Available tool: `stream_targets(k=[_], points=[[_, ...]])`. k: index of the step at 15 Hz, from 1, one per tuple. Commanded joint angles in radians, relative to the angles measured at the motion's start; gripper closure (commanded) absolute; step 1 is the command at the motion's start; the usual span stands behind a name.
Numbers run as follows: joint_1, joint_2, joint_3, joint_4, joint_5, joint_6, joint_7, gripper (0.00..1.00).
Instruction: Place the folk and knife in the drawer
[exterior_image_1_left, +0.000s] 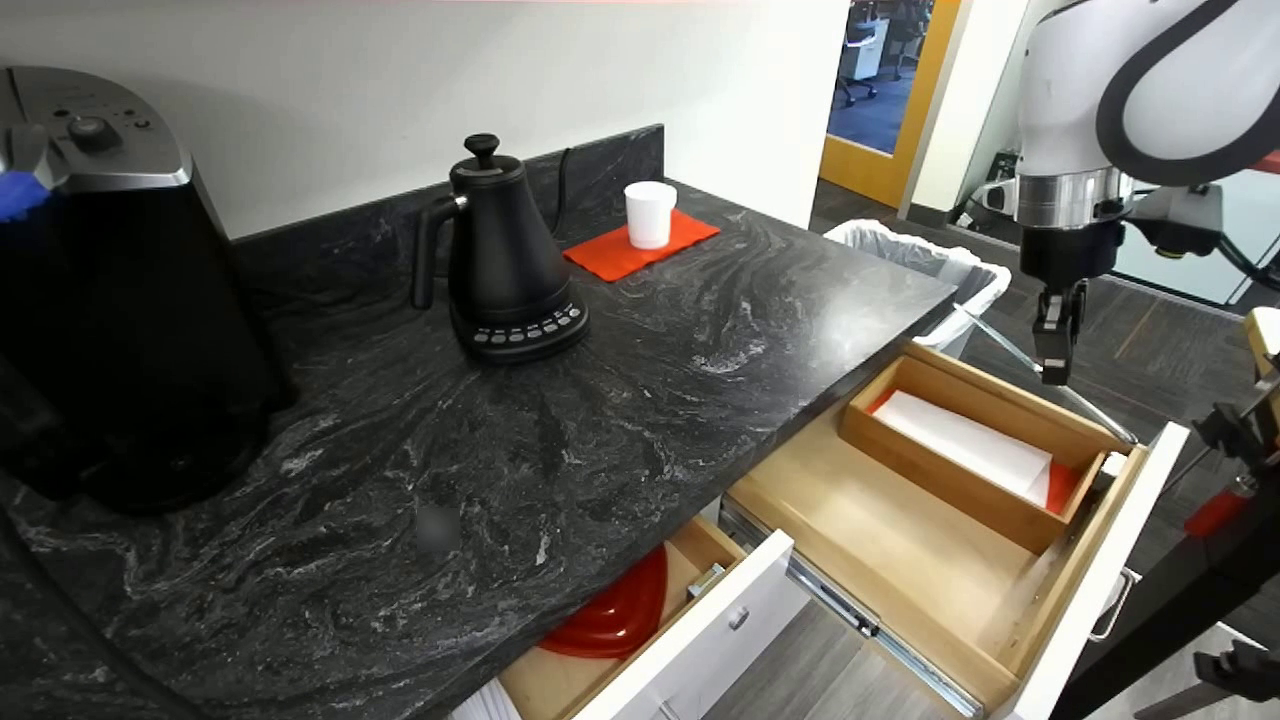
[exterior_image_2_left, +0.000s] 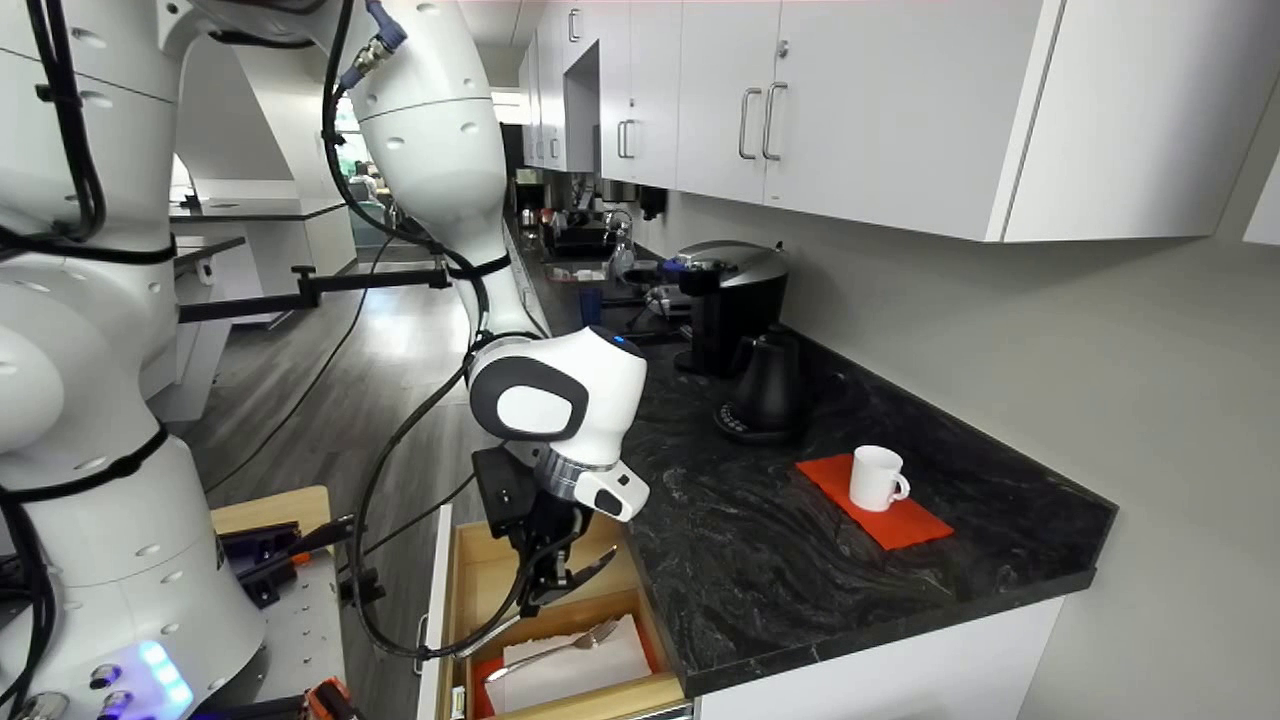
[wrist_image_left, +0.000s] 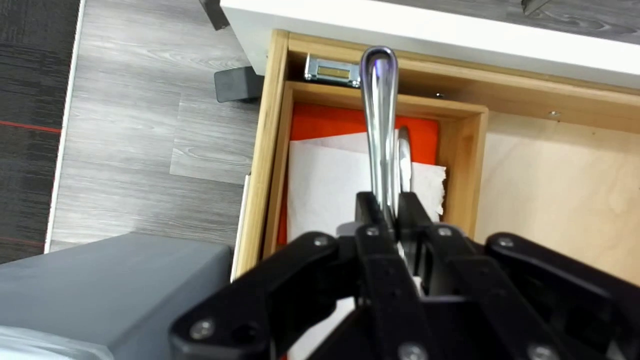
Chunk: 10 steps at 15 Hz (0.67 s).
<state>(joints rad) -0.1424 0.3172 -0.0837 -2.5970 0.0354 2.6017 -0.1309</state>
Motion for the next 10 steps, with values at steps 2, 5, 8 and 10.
stream_targets(k=[2,5,8,10], points=[[0.005,0.003,-0.005,0.034,-0.006,-0.009,0.021,0.94],[0.005,0.009,-0.006,0.052,-0.008,-0.009,0.022,0.94],[0.005,0.013,-0.006,0.067,-0.008,-0.012,0.025,0.55],[0.006,0.016,-0.006,0.081,-0.009,-0.015,0.025,0.42]])
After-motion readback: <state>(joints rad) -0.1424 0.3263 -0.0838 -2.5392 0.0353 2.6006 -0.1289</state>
